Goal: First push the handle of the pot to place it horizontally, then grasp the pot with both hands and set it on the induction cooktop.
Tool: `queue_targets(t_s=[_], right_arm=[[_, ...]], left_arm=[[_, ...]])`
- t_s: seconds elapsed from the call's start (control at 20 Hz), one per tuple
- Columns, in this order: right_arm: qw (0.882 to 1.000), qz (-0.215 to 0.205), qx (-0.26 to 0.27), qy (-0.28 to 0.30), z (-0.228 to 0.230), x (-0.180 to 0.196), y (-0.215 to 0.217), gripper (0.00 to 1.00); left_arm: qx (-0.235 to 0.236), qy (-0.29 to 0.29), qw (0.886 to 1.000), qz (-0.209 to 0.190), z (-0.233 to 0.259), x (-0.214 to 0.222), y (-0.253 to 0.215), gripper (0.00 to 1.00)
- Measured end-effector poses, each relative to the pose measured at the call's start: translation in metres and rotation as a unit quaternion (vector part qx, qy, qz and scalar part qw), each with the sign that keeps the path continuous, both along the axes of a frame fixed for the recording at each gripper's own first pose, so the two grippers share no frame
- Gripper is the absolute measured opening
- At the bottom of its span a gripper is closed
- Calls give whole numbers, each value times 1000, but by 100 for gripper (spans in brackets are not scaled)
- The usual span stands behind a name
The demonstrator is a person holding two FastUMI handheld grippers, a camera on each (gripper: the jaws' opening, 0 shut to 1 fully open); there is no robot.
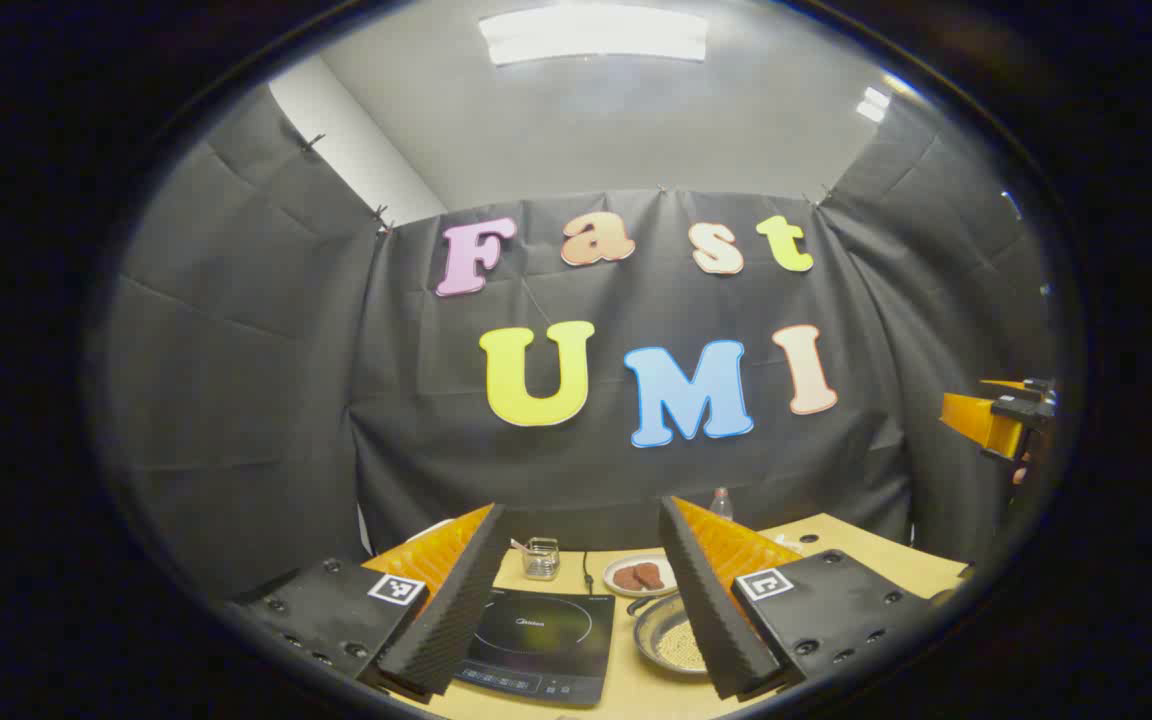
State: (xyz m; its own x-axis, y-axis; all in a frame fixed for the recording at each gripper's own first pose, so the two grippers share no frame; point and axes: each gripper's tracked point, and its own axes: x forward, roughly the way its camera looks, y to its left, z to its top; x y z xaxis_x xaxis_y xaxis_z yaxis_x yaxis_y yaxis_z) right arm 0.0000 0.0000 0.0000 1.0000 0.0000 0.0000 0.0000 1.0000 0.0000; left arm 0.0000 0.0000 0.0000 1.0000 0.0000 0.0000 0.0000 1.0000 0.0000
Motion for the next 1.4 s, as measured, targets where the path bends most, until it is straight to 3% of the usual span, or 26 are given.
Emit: queue_targets(t_s=[0.25, 0.35, 0.4, 1.4], right_arm=[[1000, 5, 14, -14, 11, 5, 9, 96], [1000, 12, 7, -14, 8, 5, 13, 96], [1000, 16, 3, -15, 9, 4, 15, 96], [1000, 17, -7, -4, -2, 4, 32, 96]], left_arm=[[-6, -3, 1000, 17, 4, -5, 12, 94], [-6, -5, 1000, 21, 5, -5, 15, 94], [-5, -5, 1000, 23, 4, -5, 17, 100], [-29, -4, 1000, 6, -7, 13, 23, 99]])
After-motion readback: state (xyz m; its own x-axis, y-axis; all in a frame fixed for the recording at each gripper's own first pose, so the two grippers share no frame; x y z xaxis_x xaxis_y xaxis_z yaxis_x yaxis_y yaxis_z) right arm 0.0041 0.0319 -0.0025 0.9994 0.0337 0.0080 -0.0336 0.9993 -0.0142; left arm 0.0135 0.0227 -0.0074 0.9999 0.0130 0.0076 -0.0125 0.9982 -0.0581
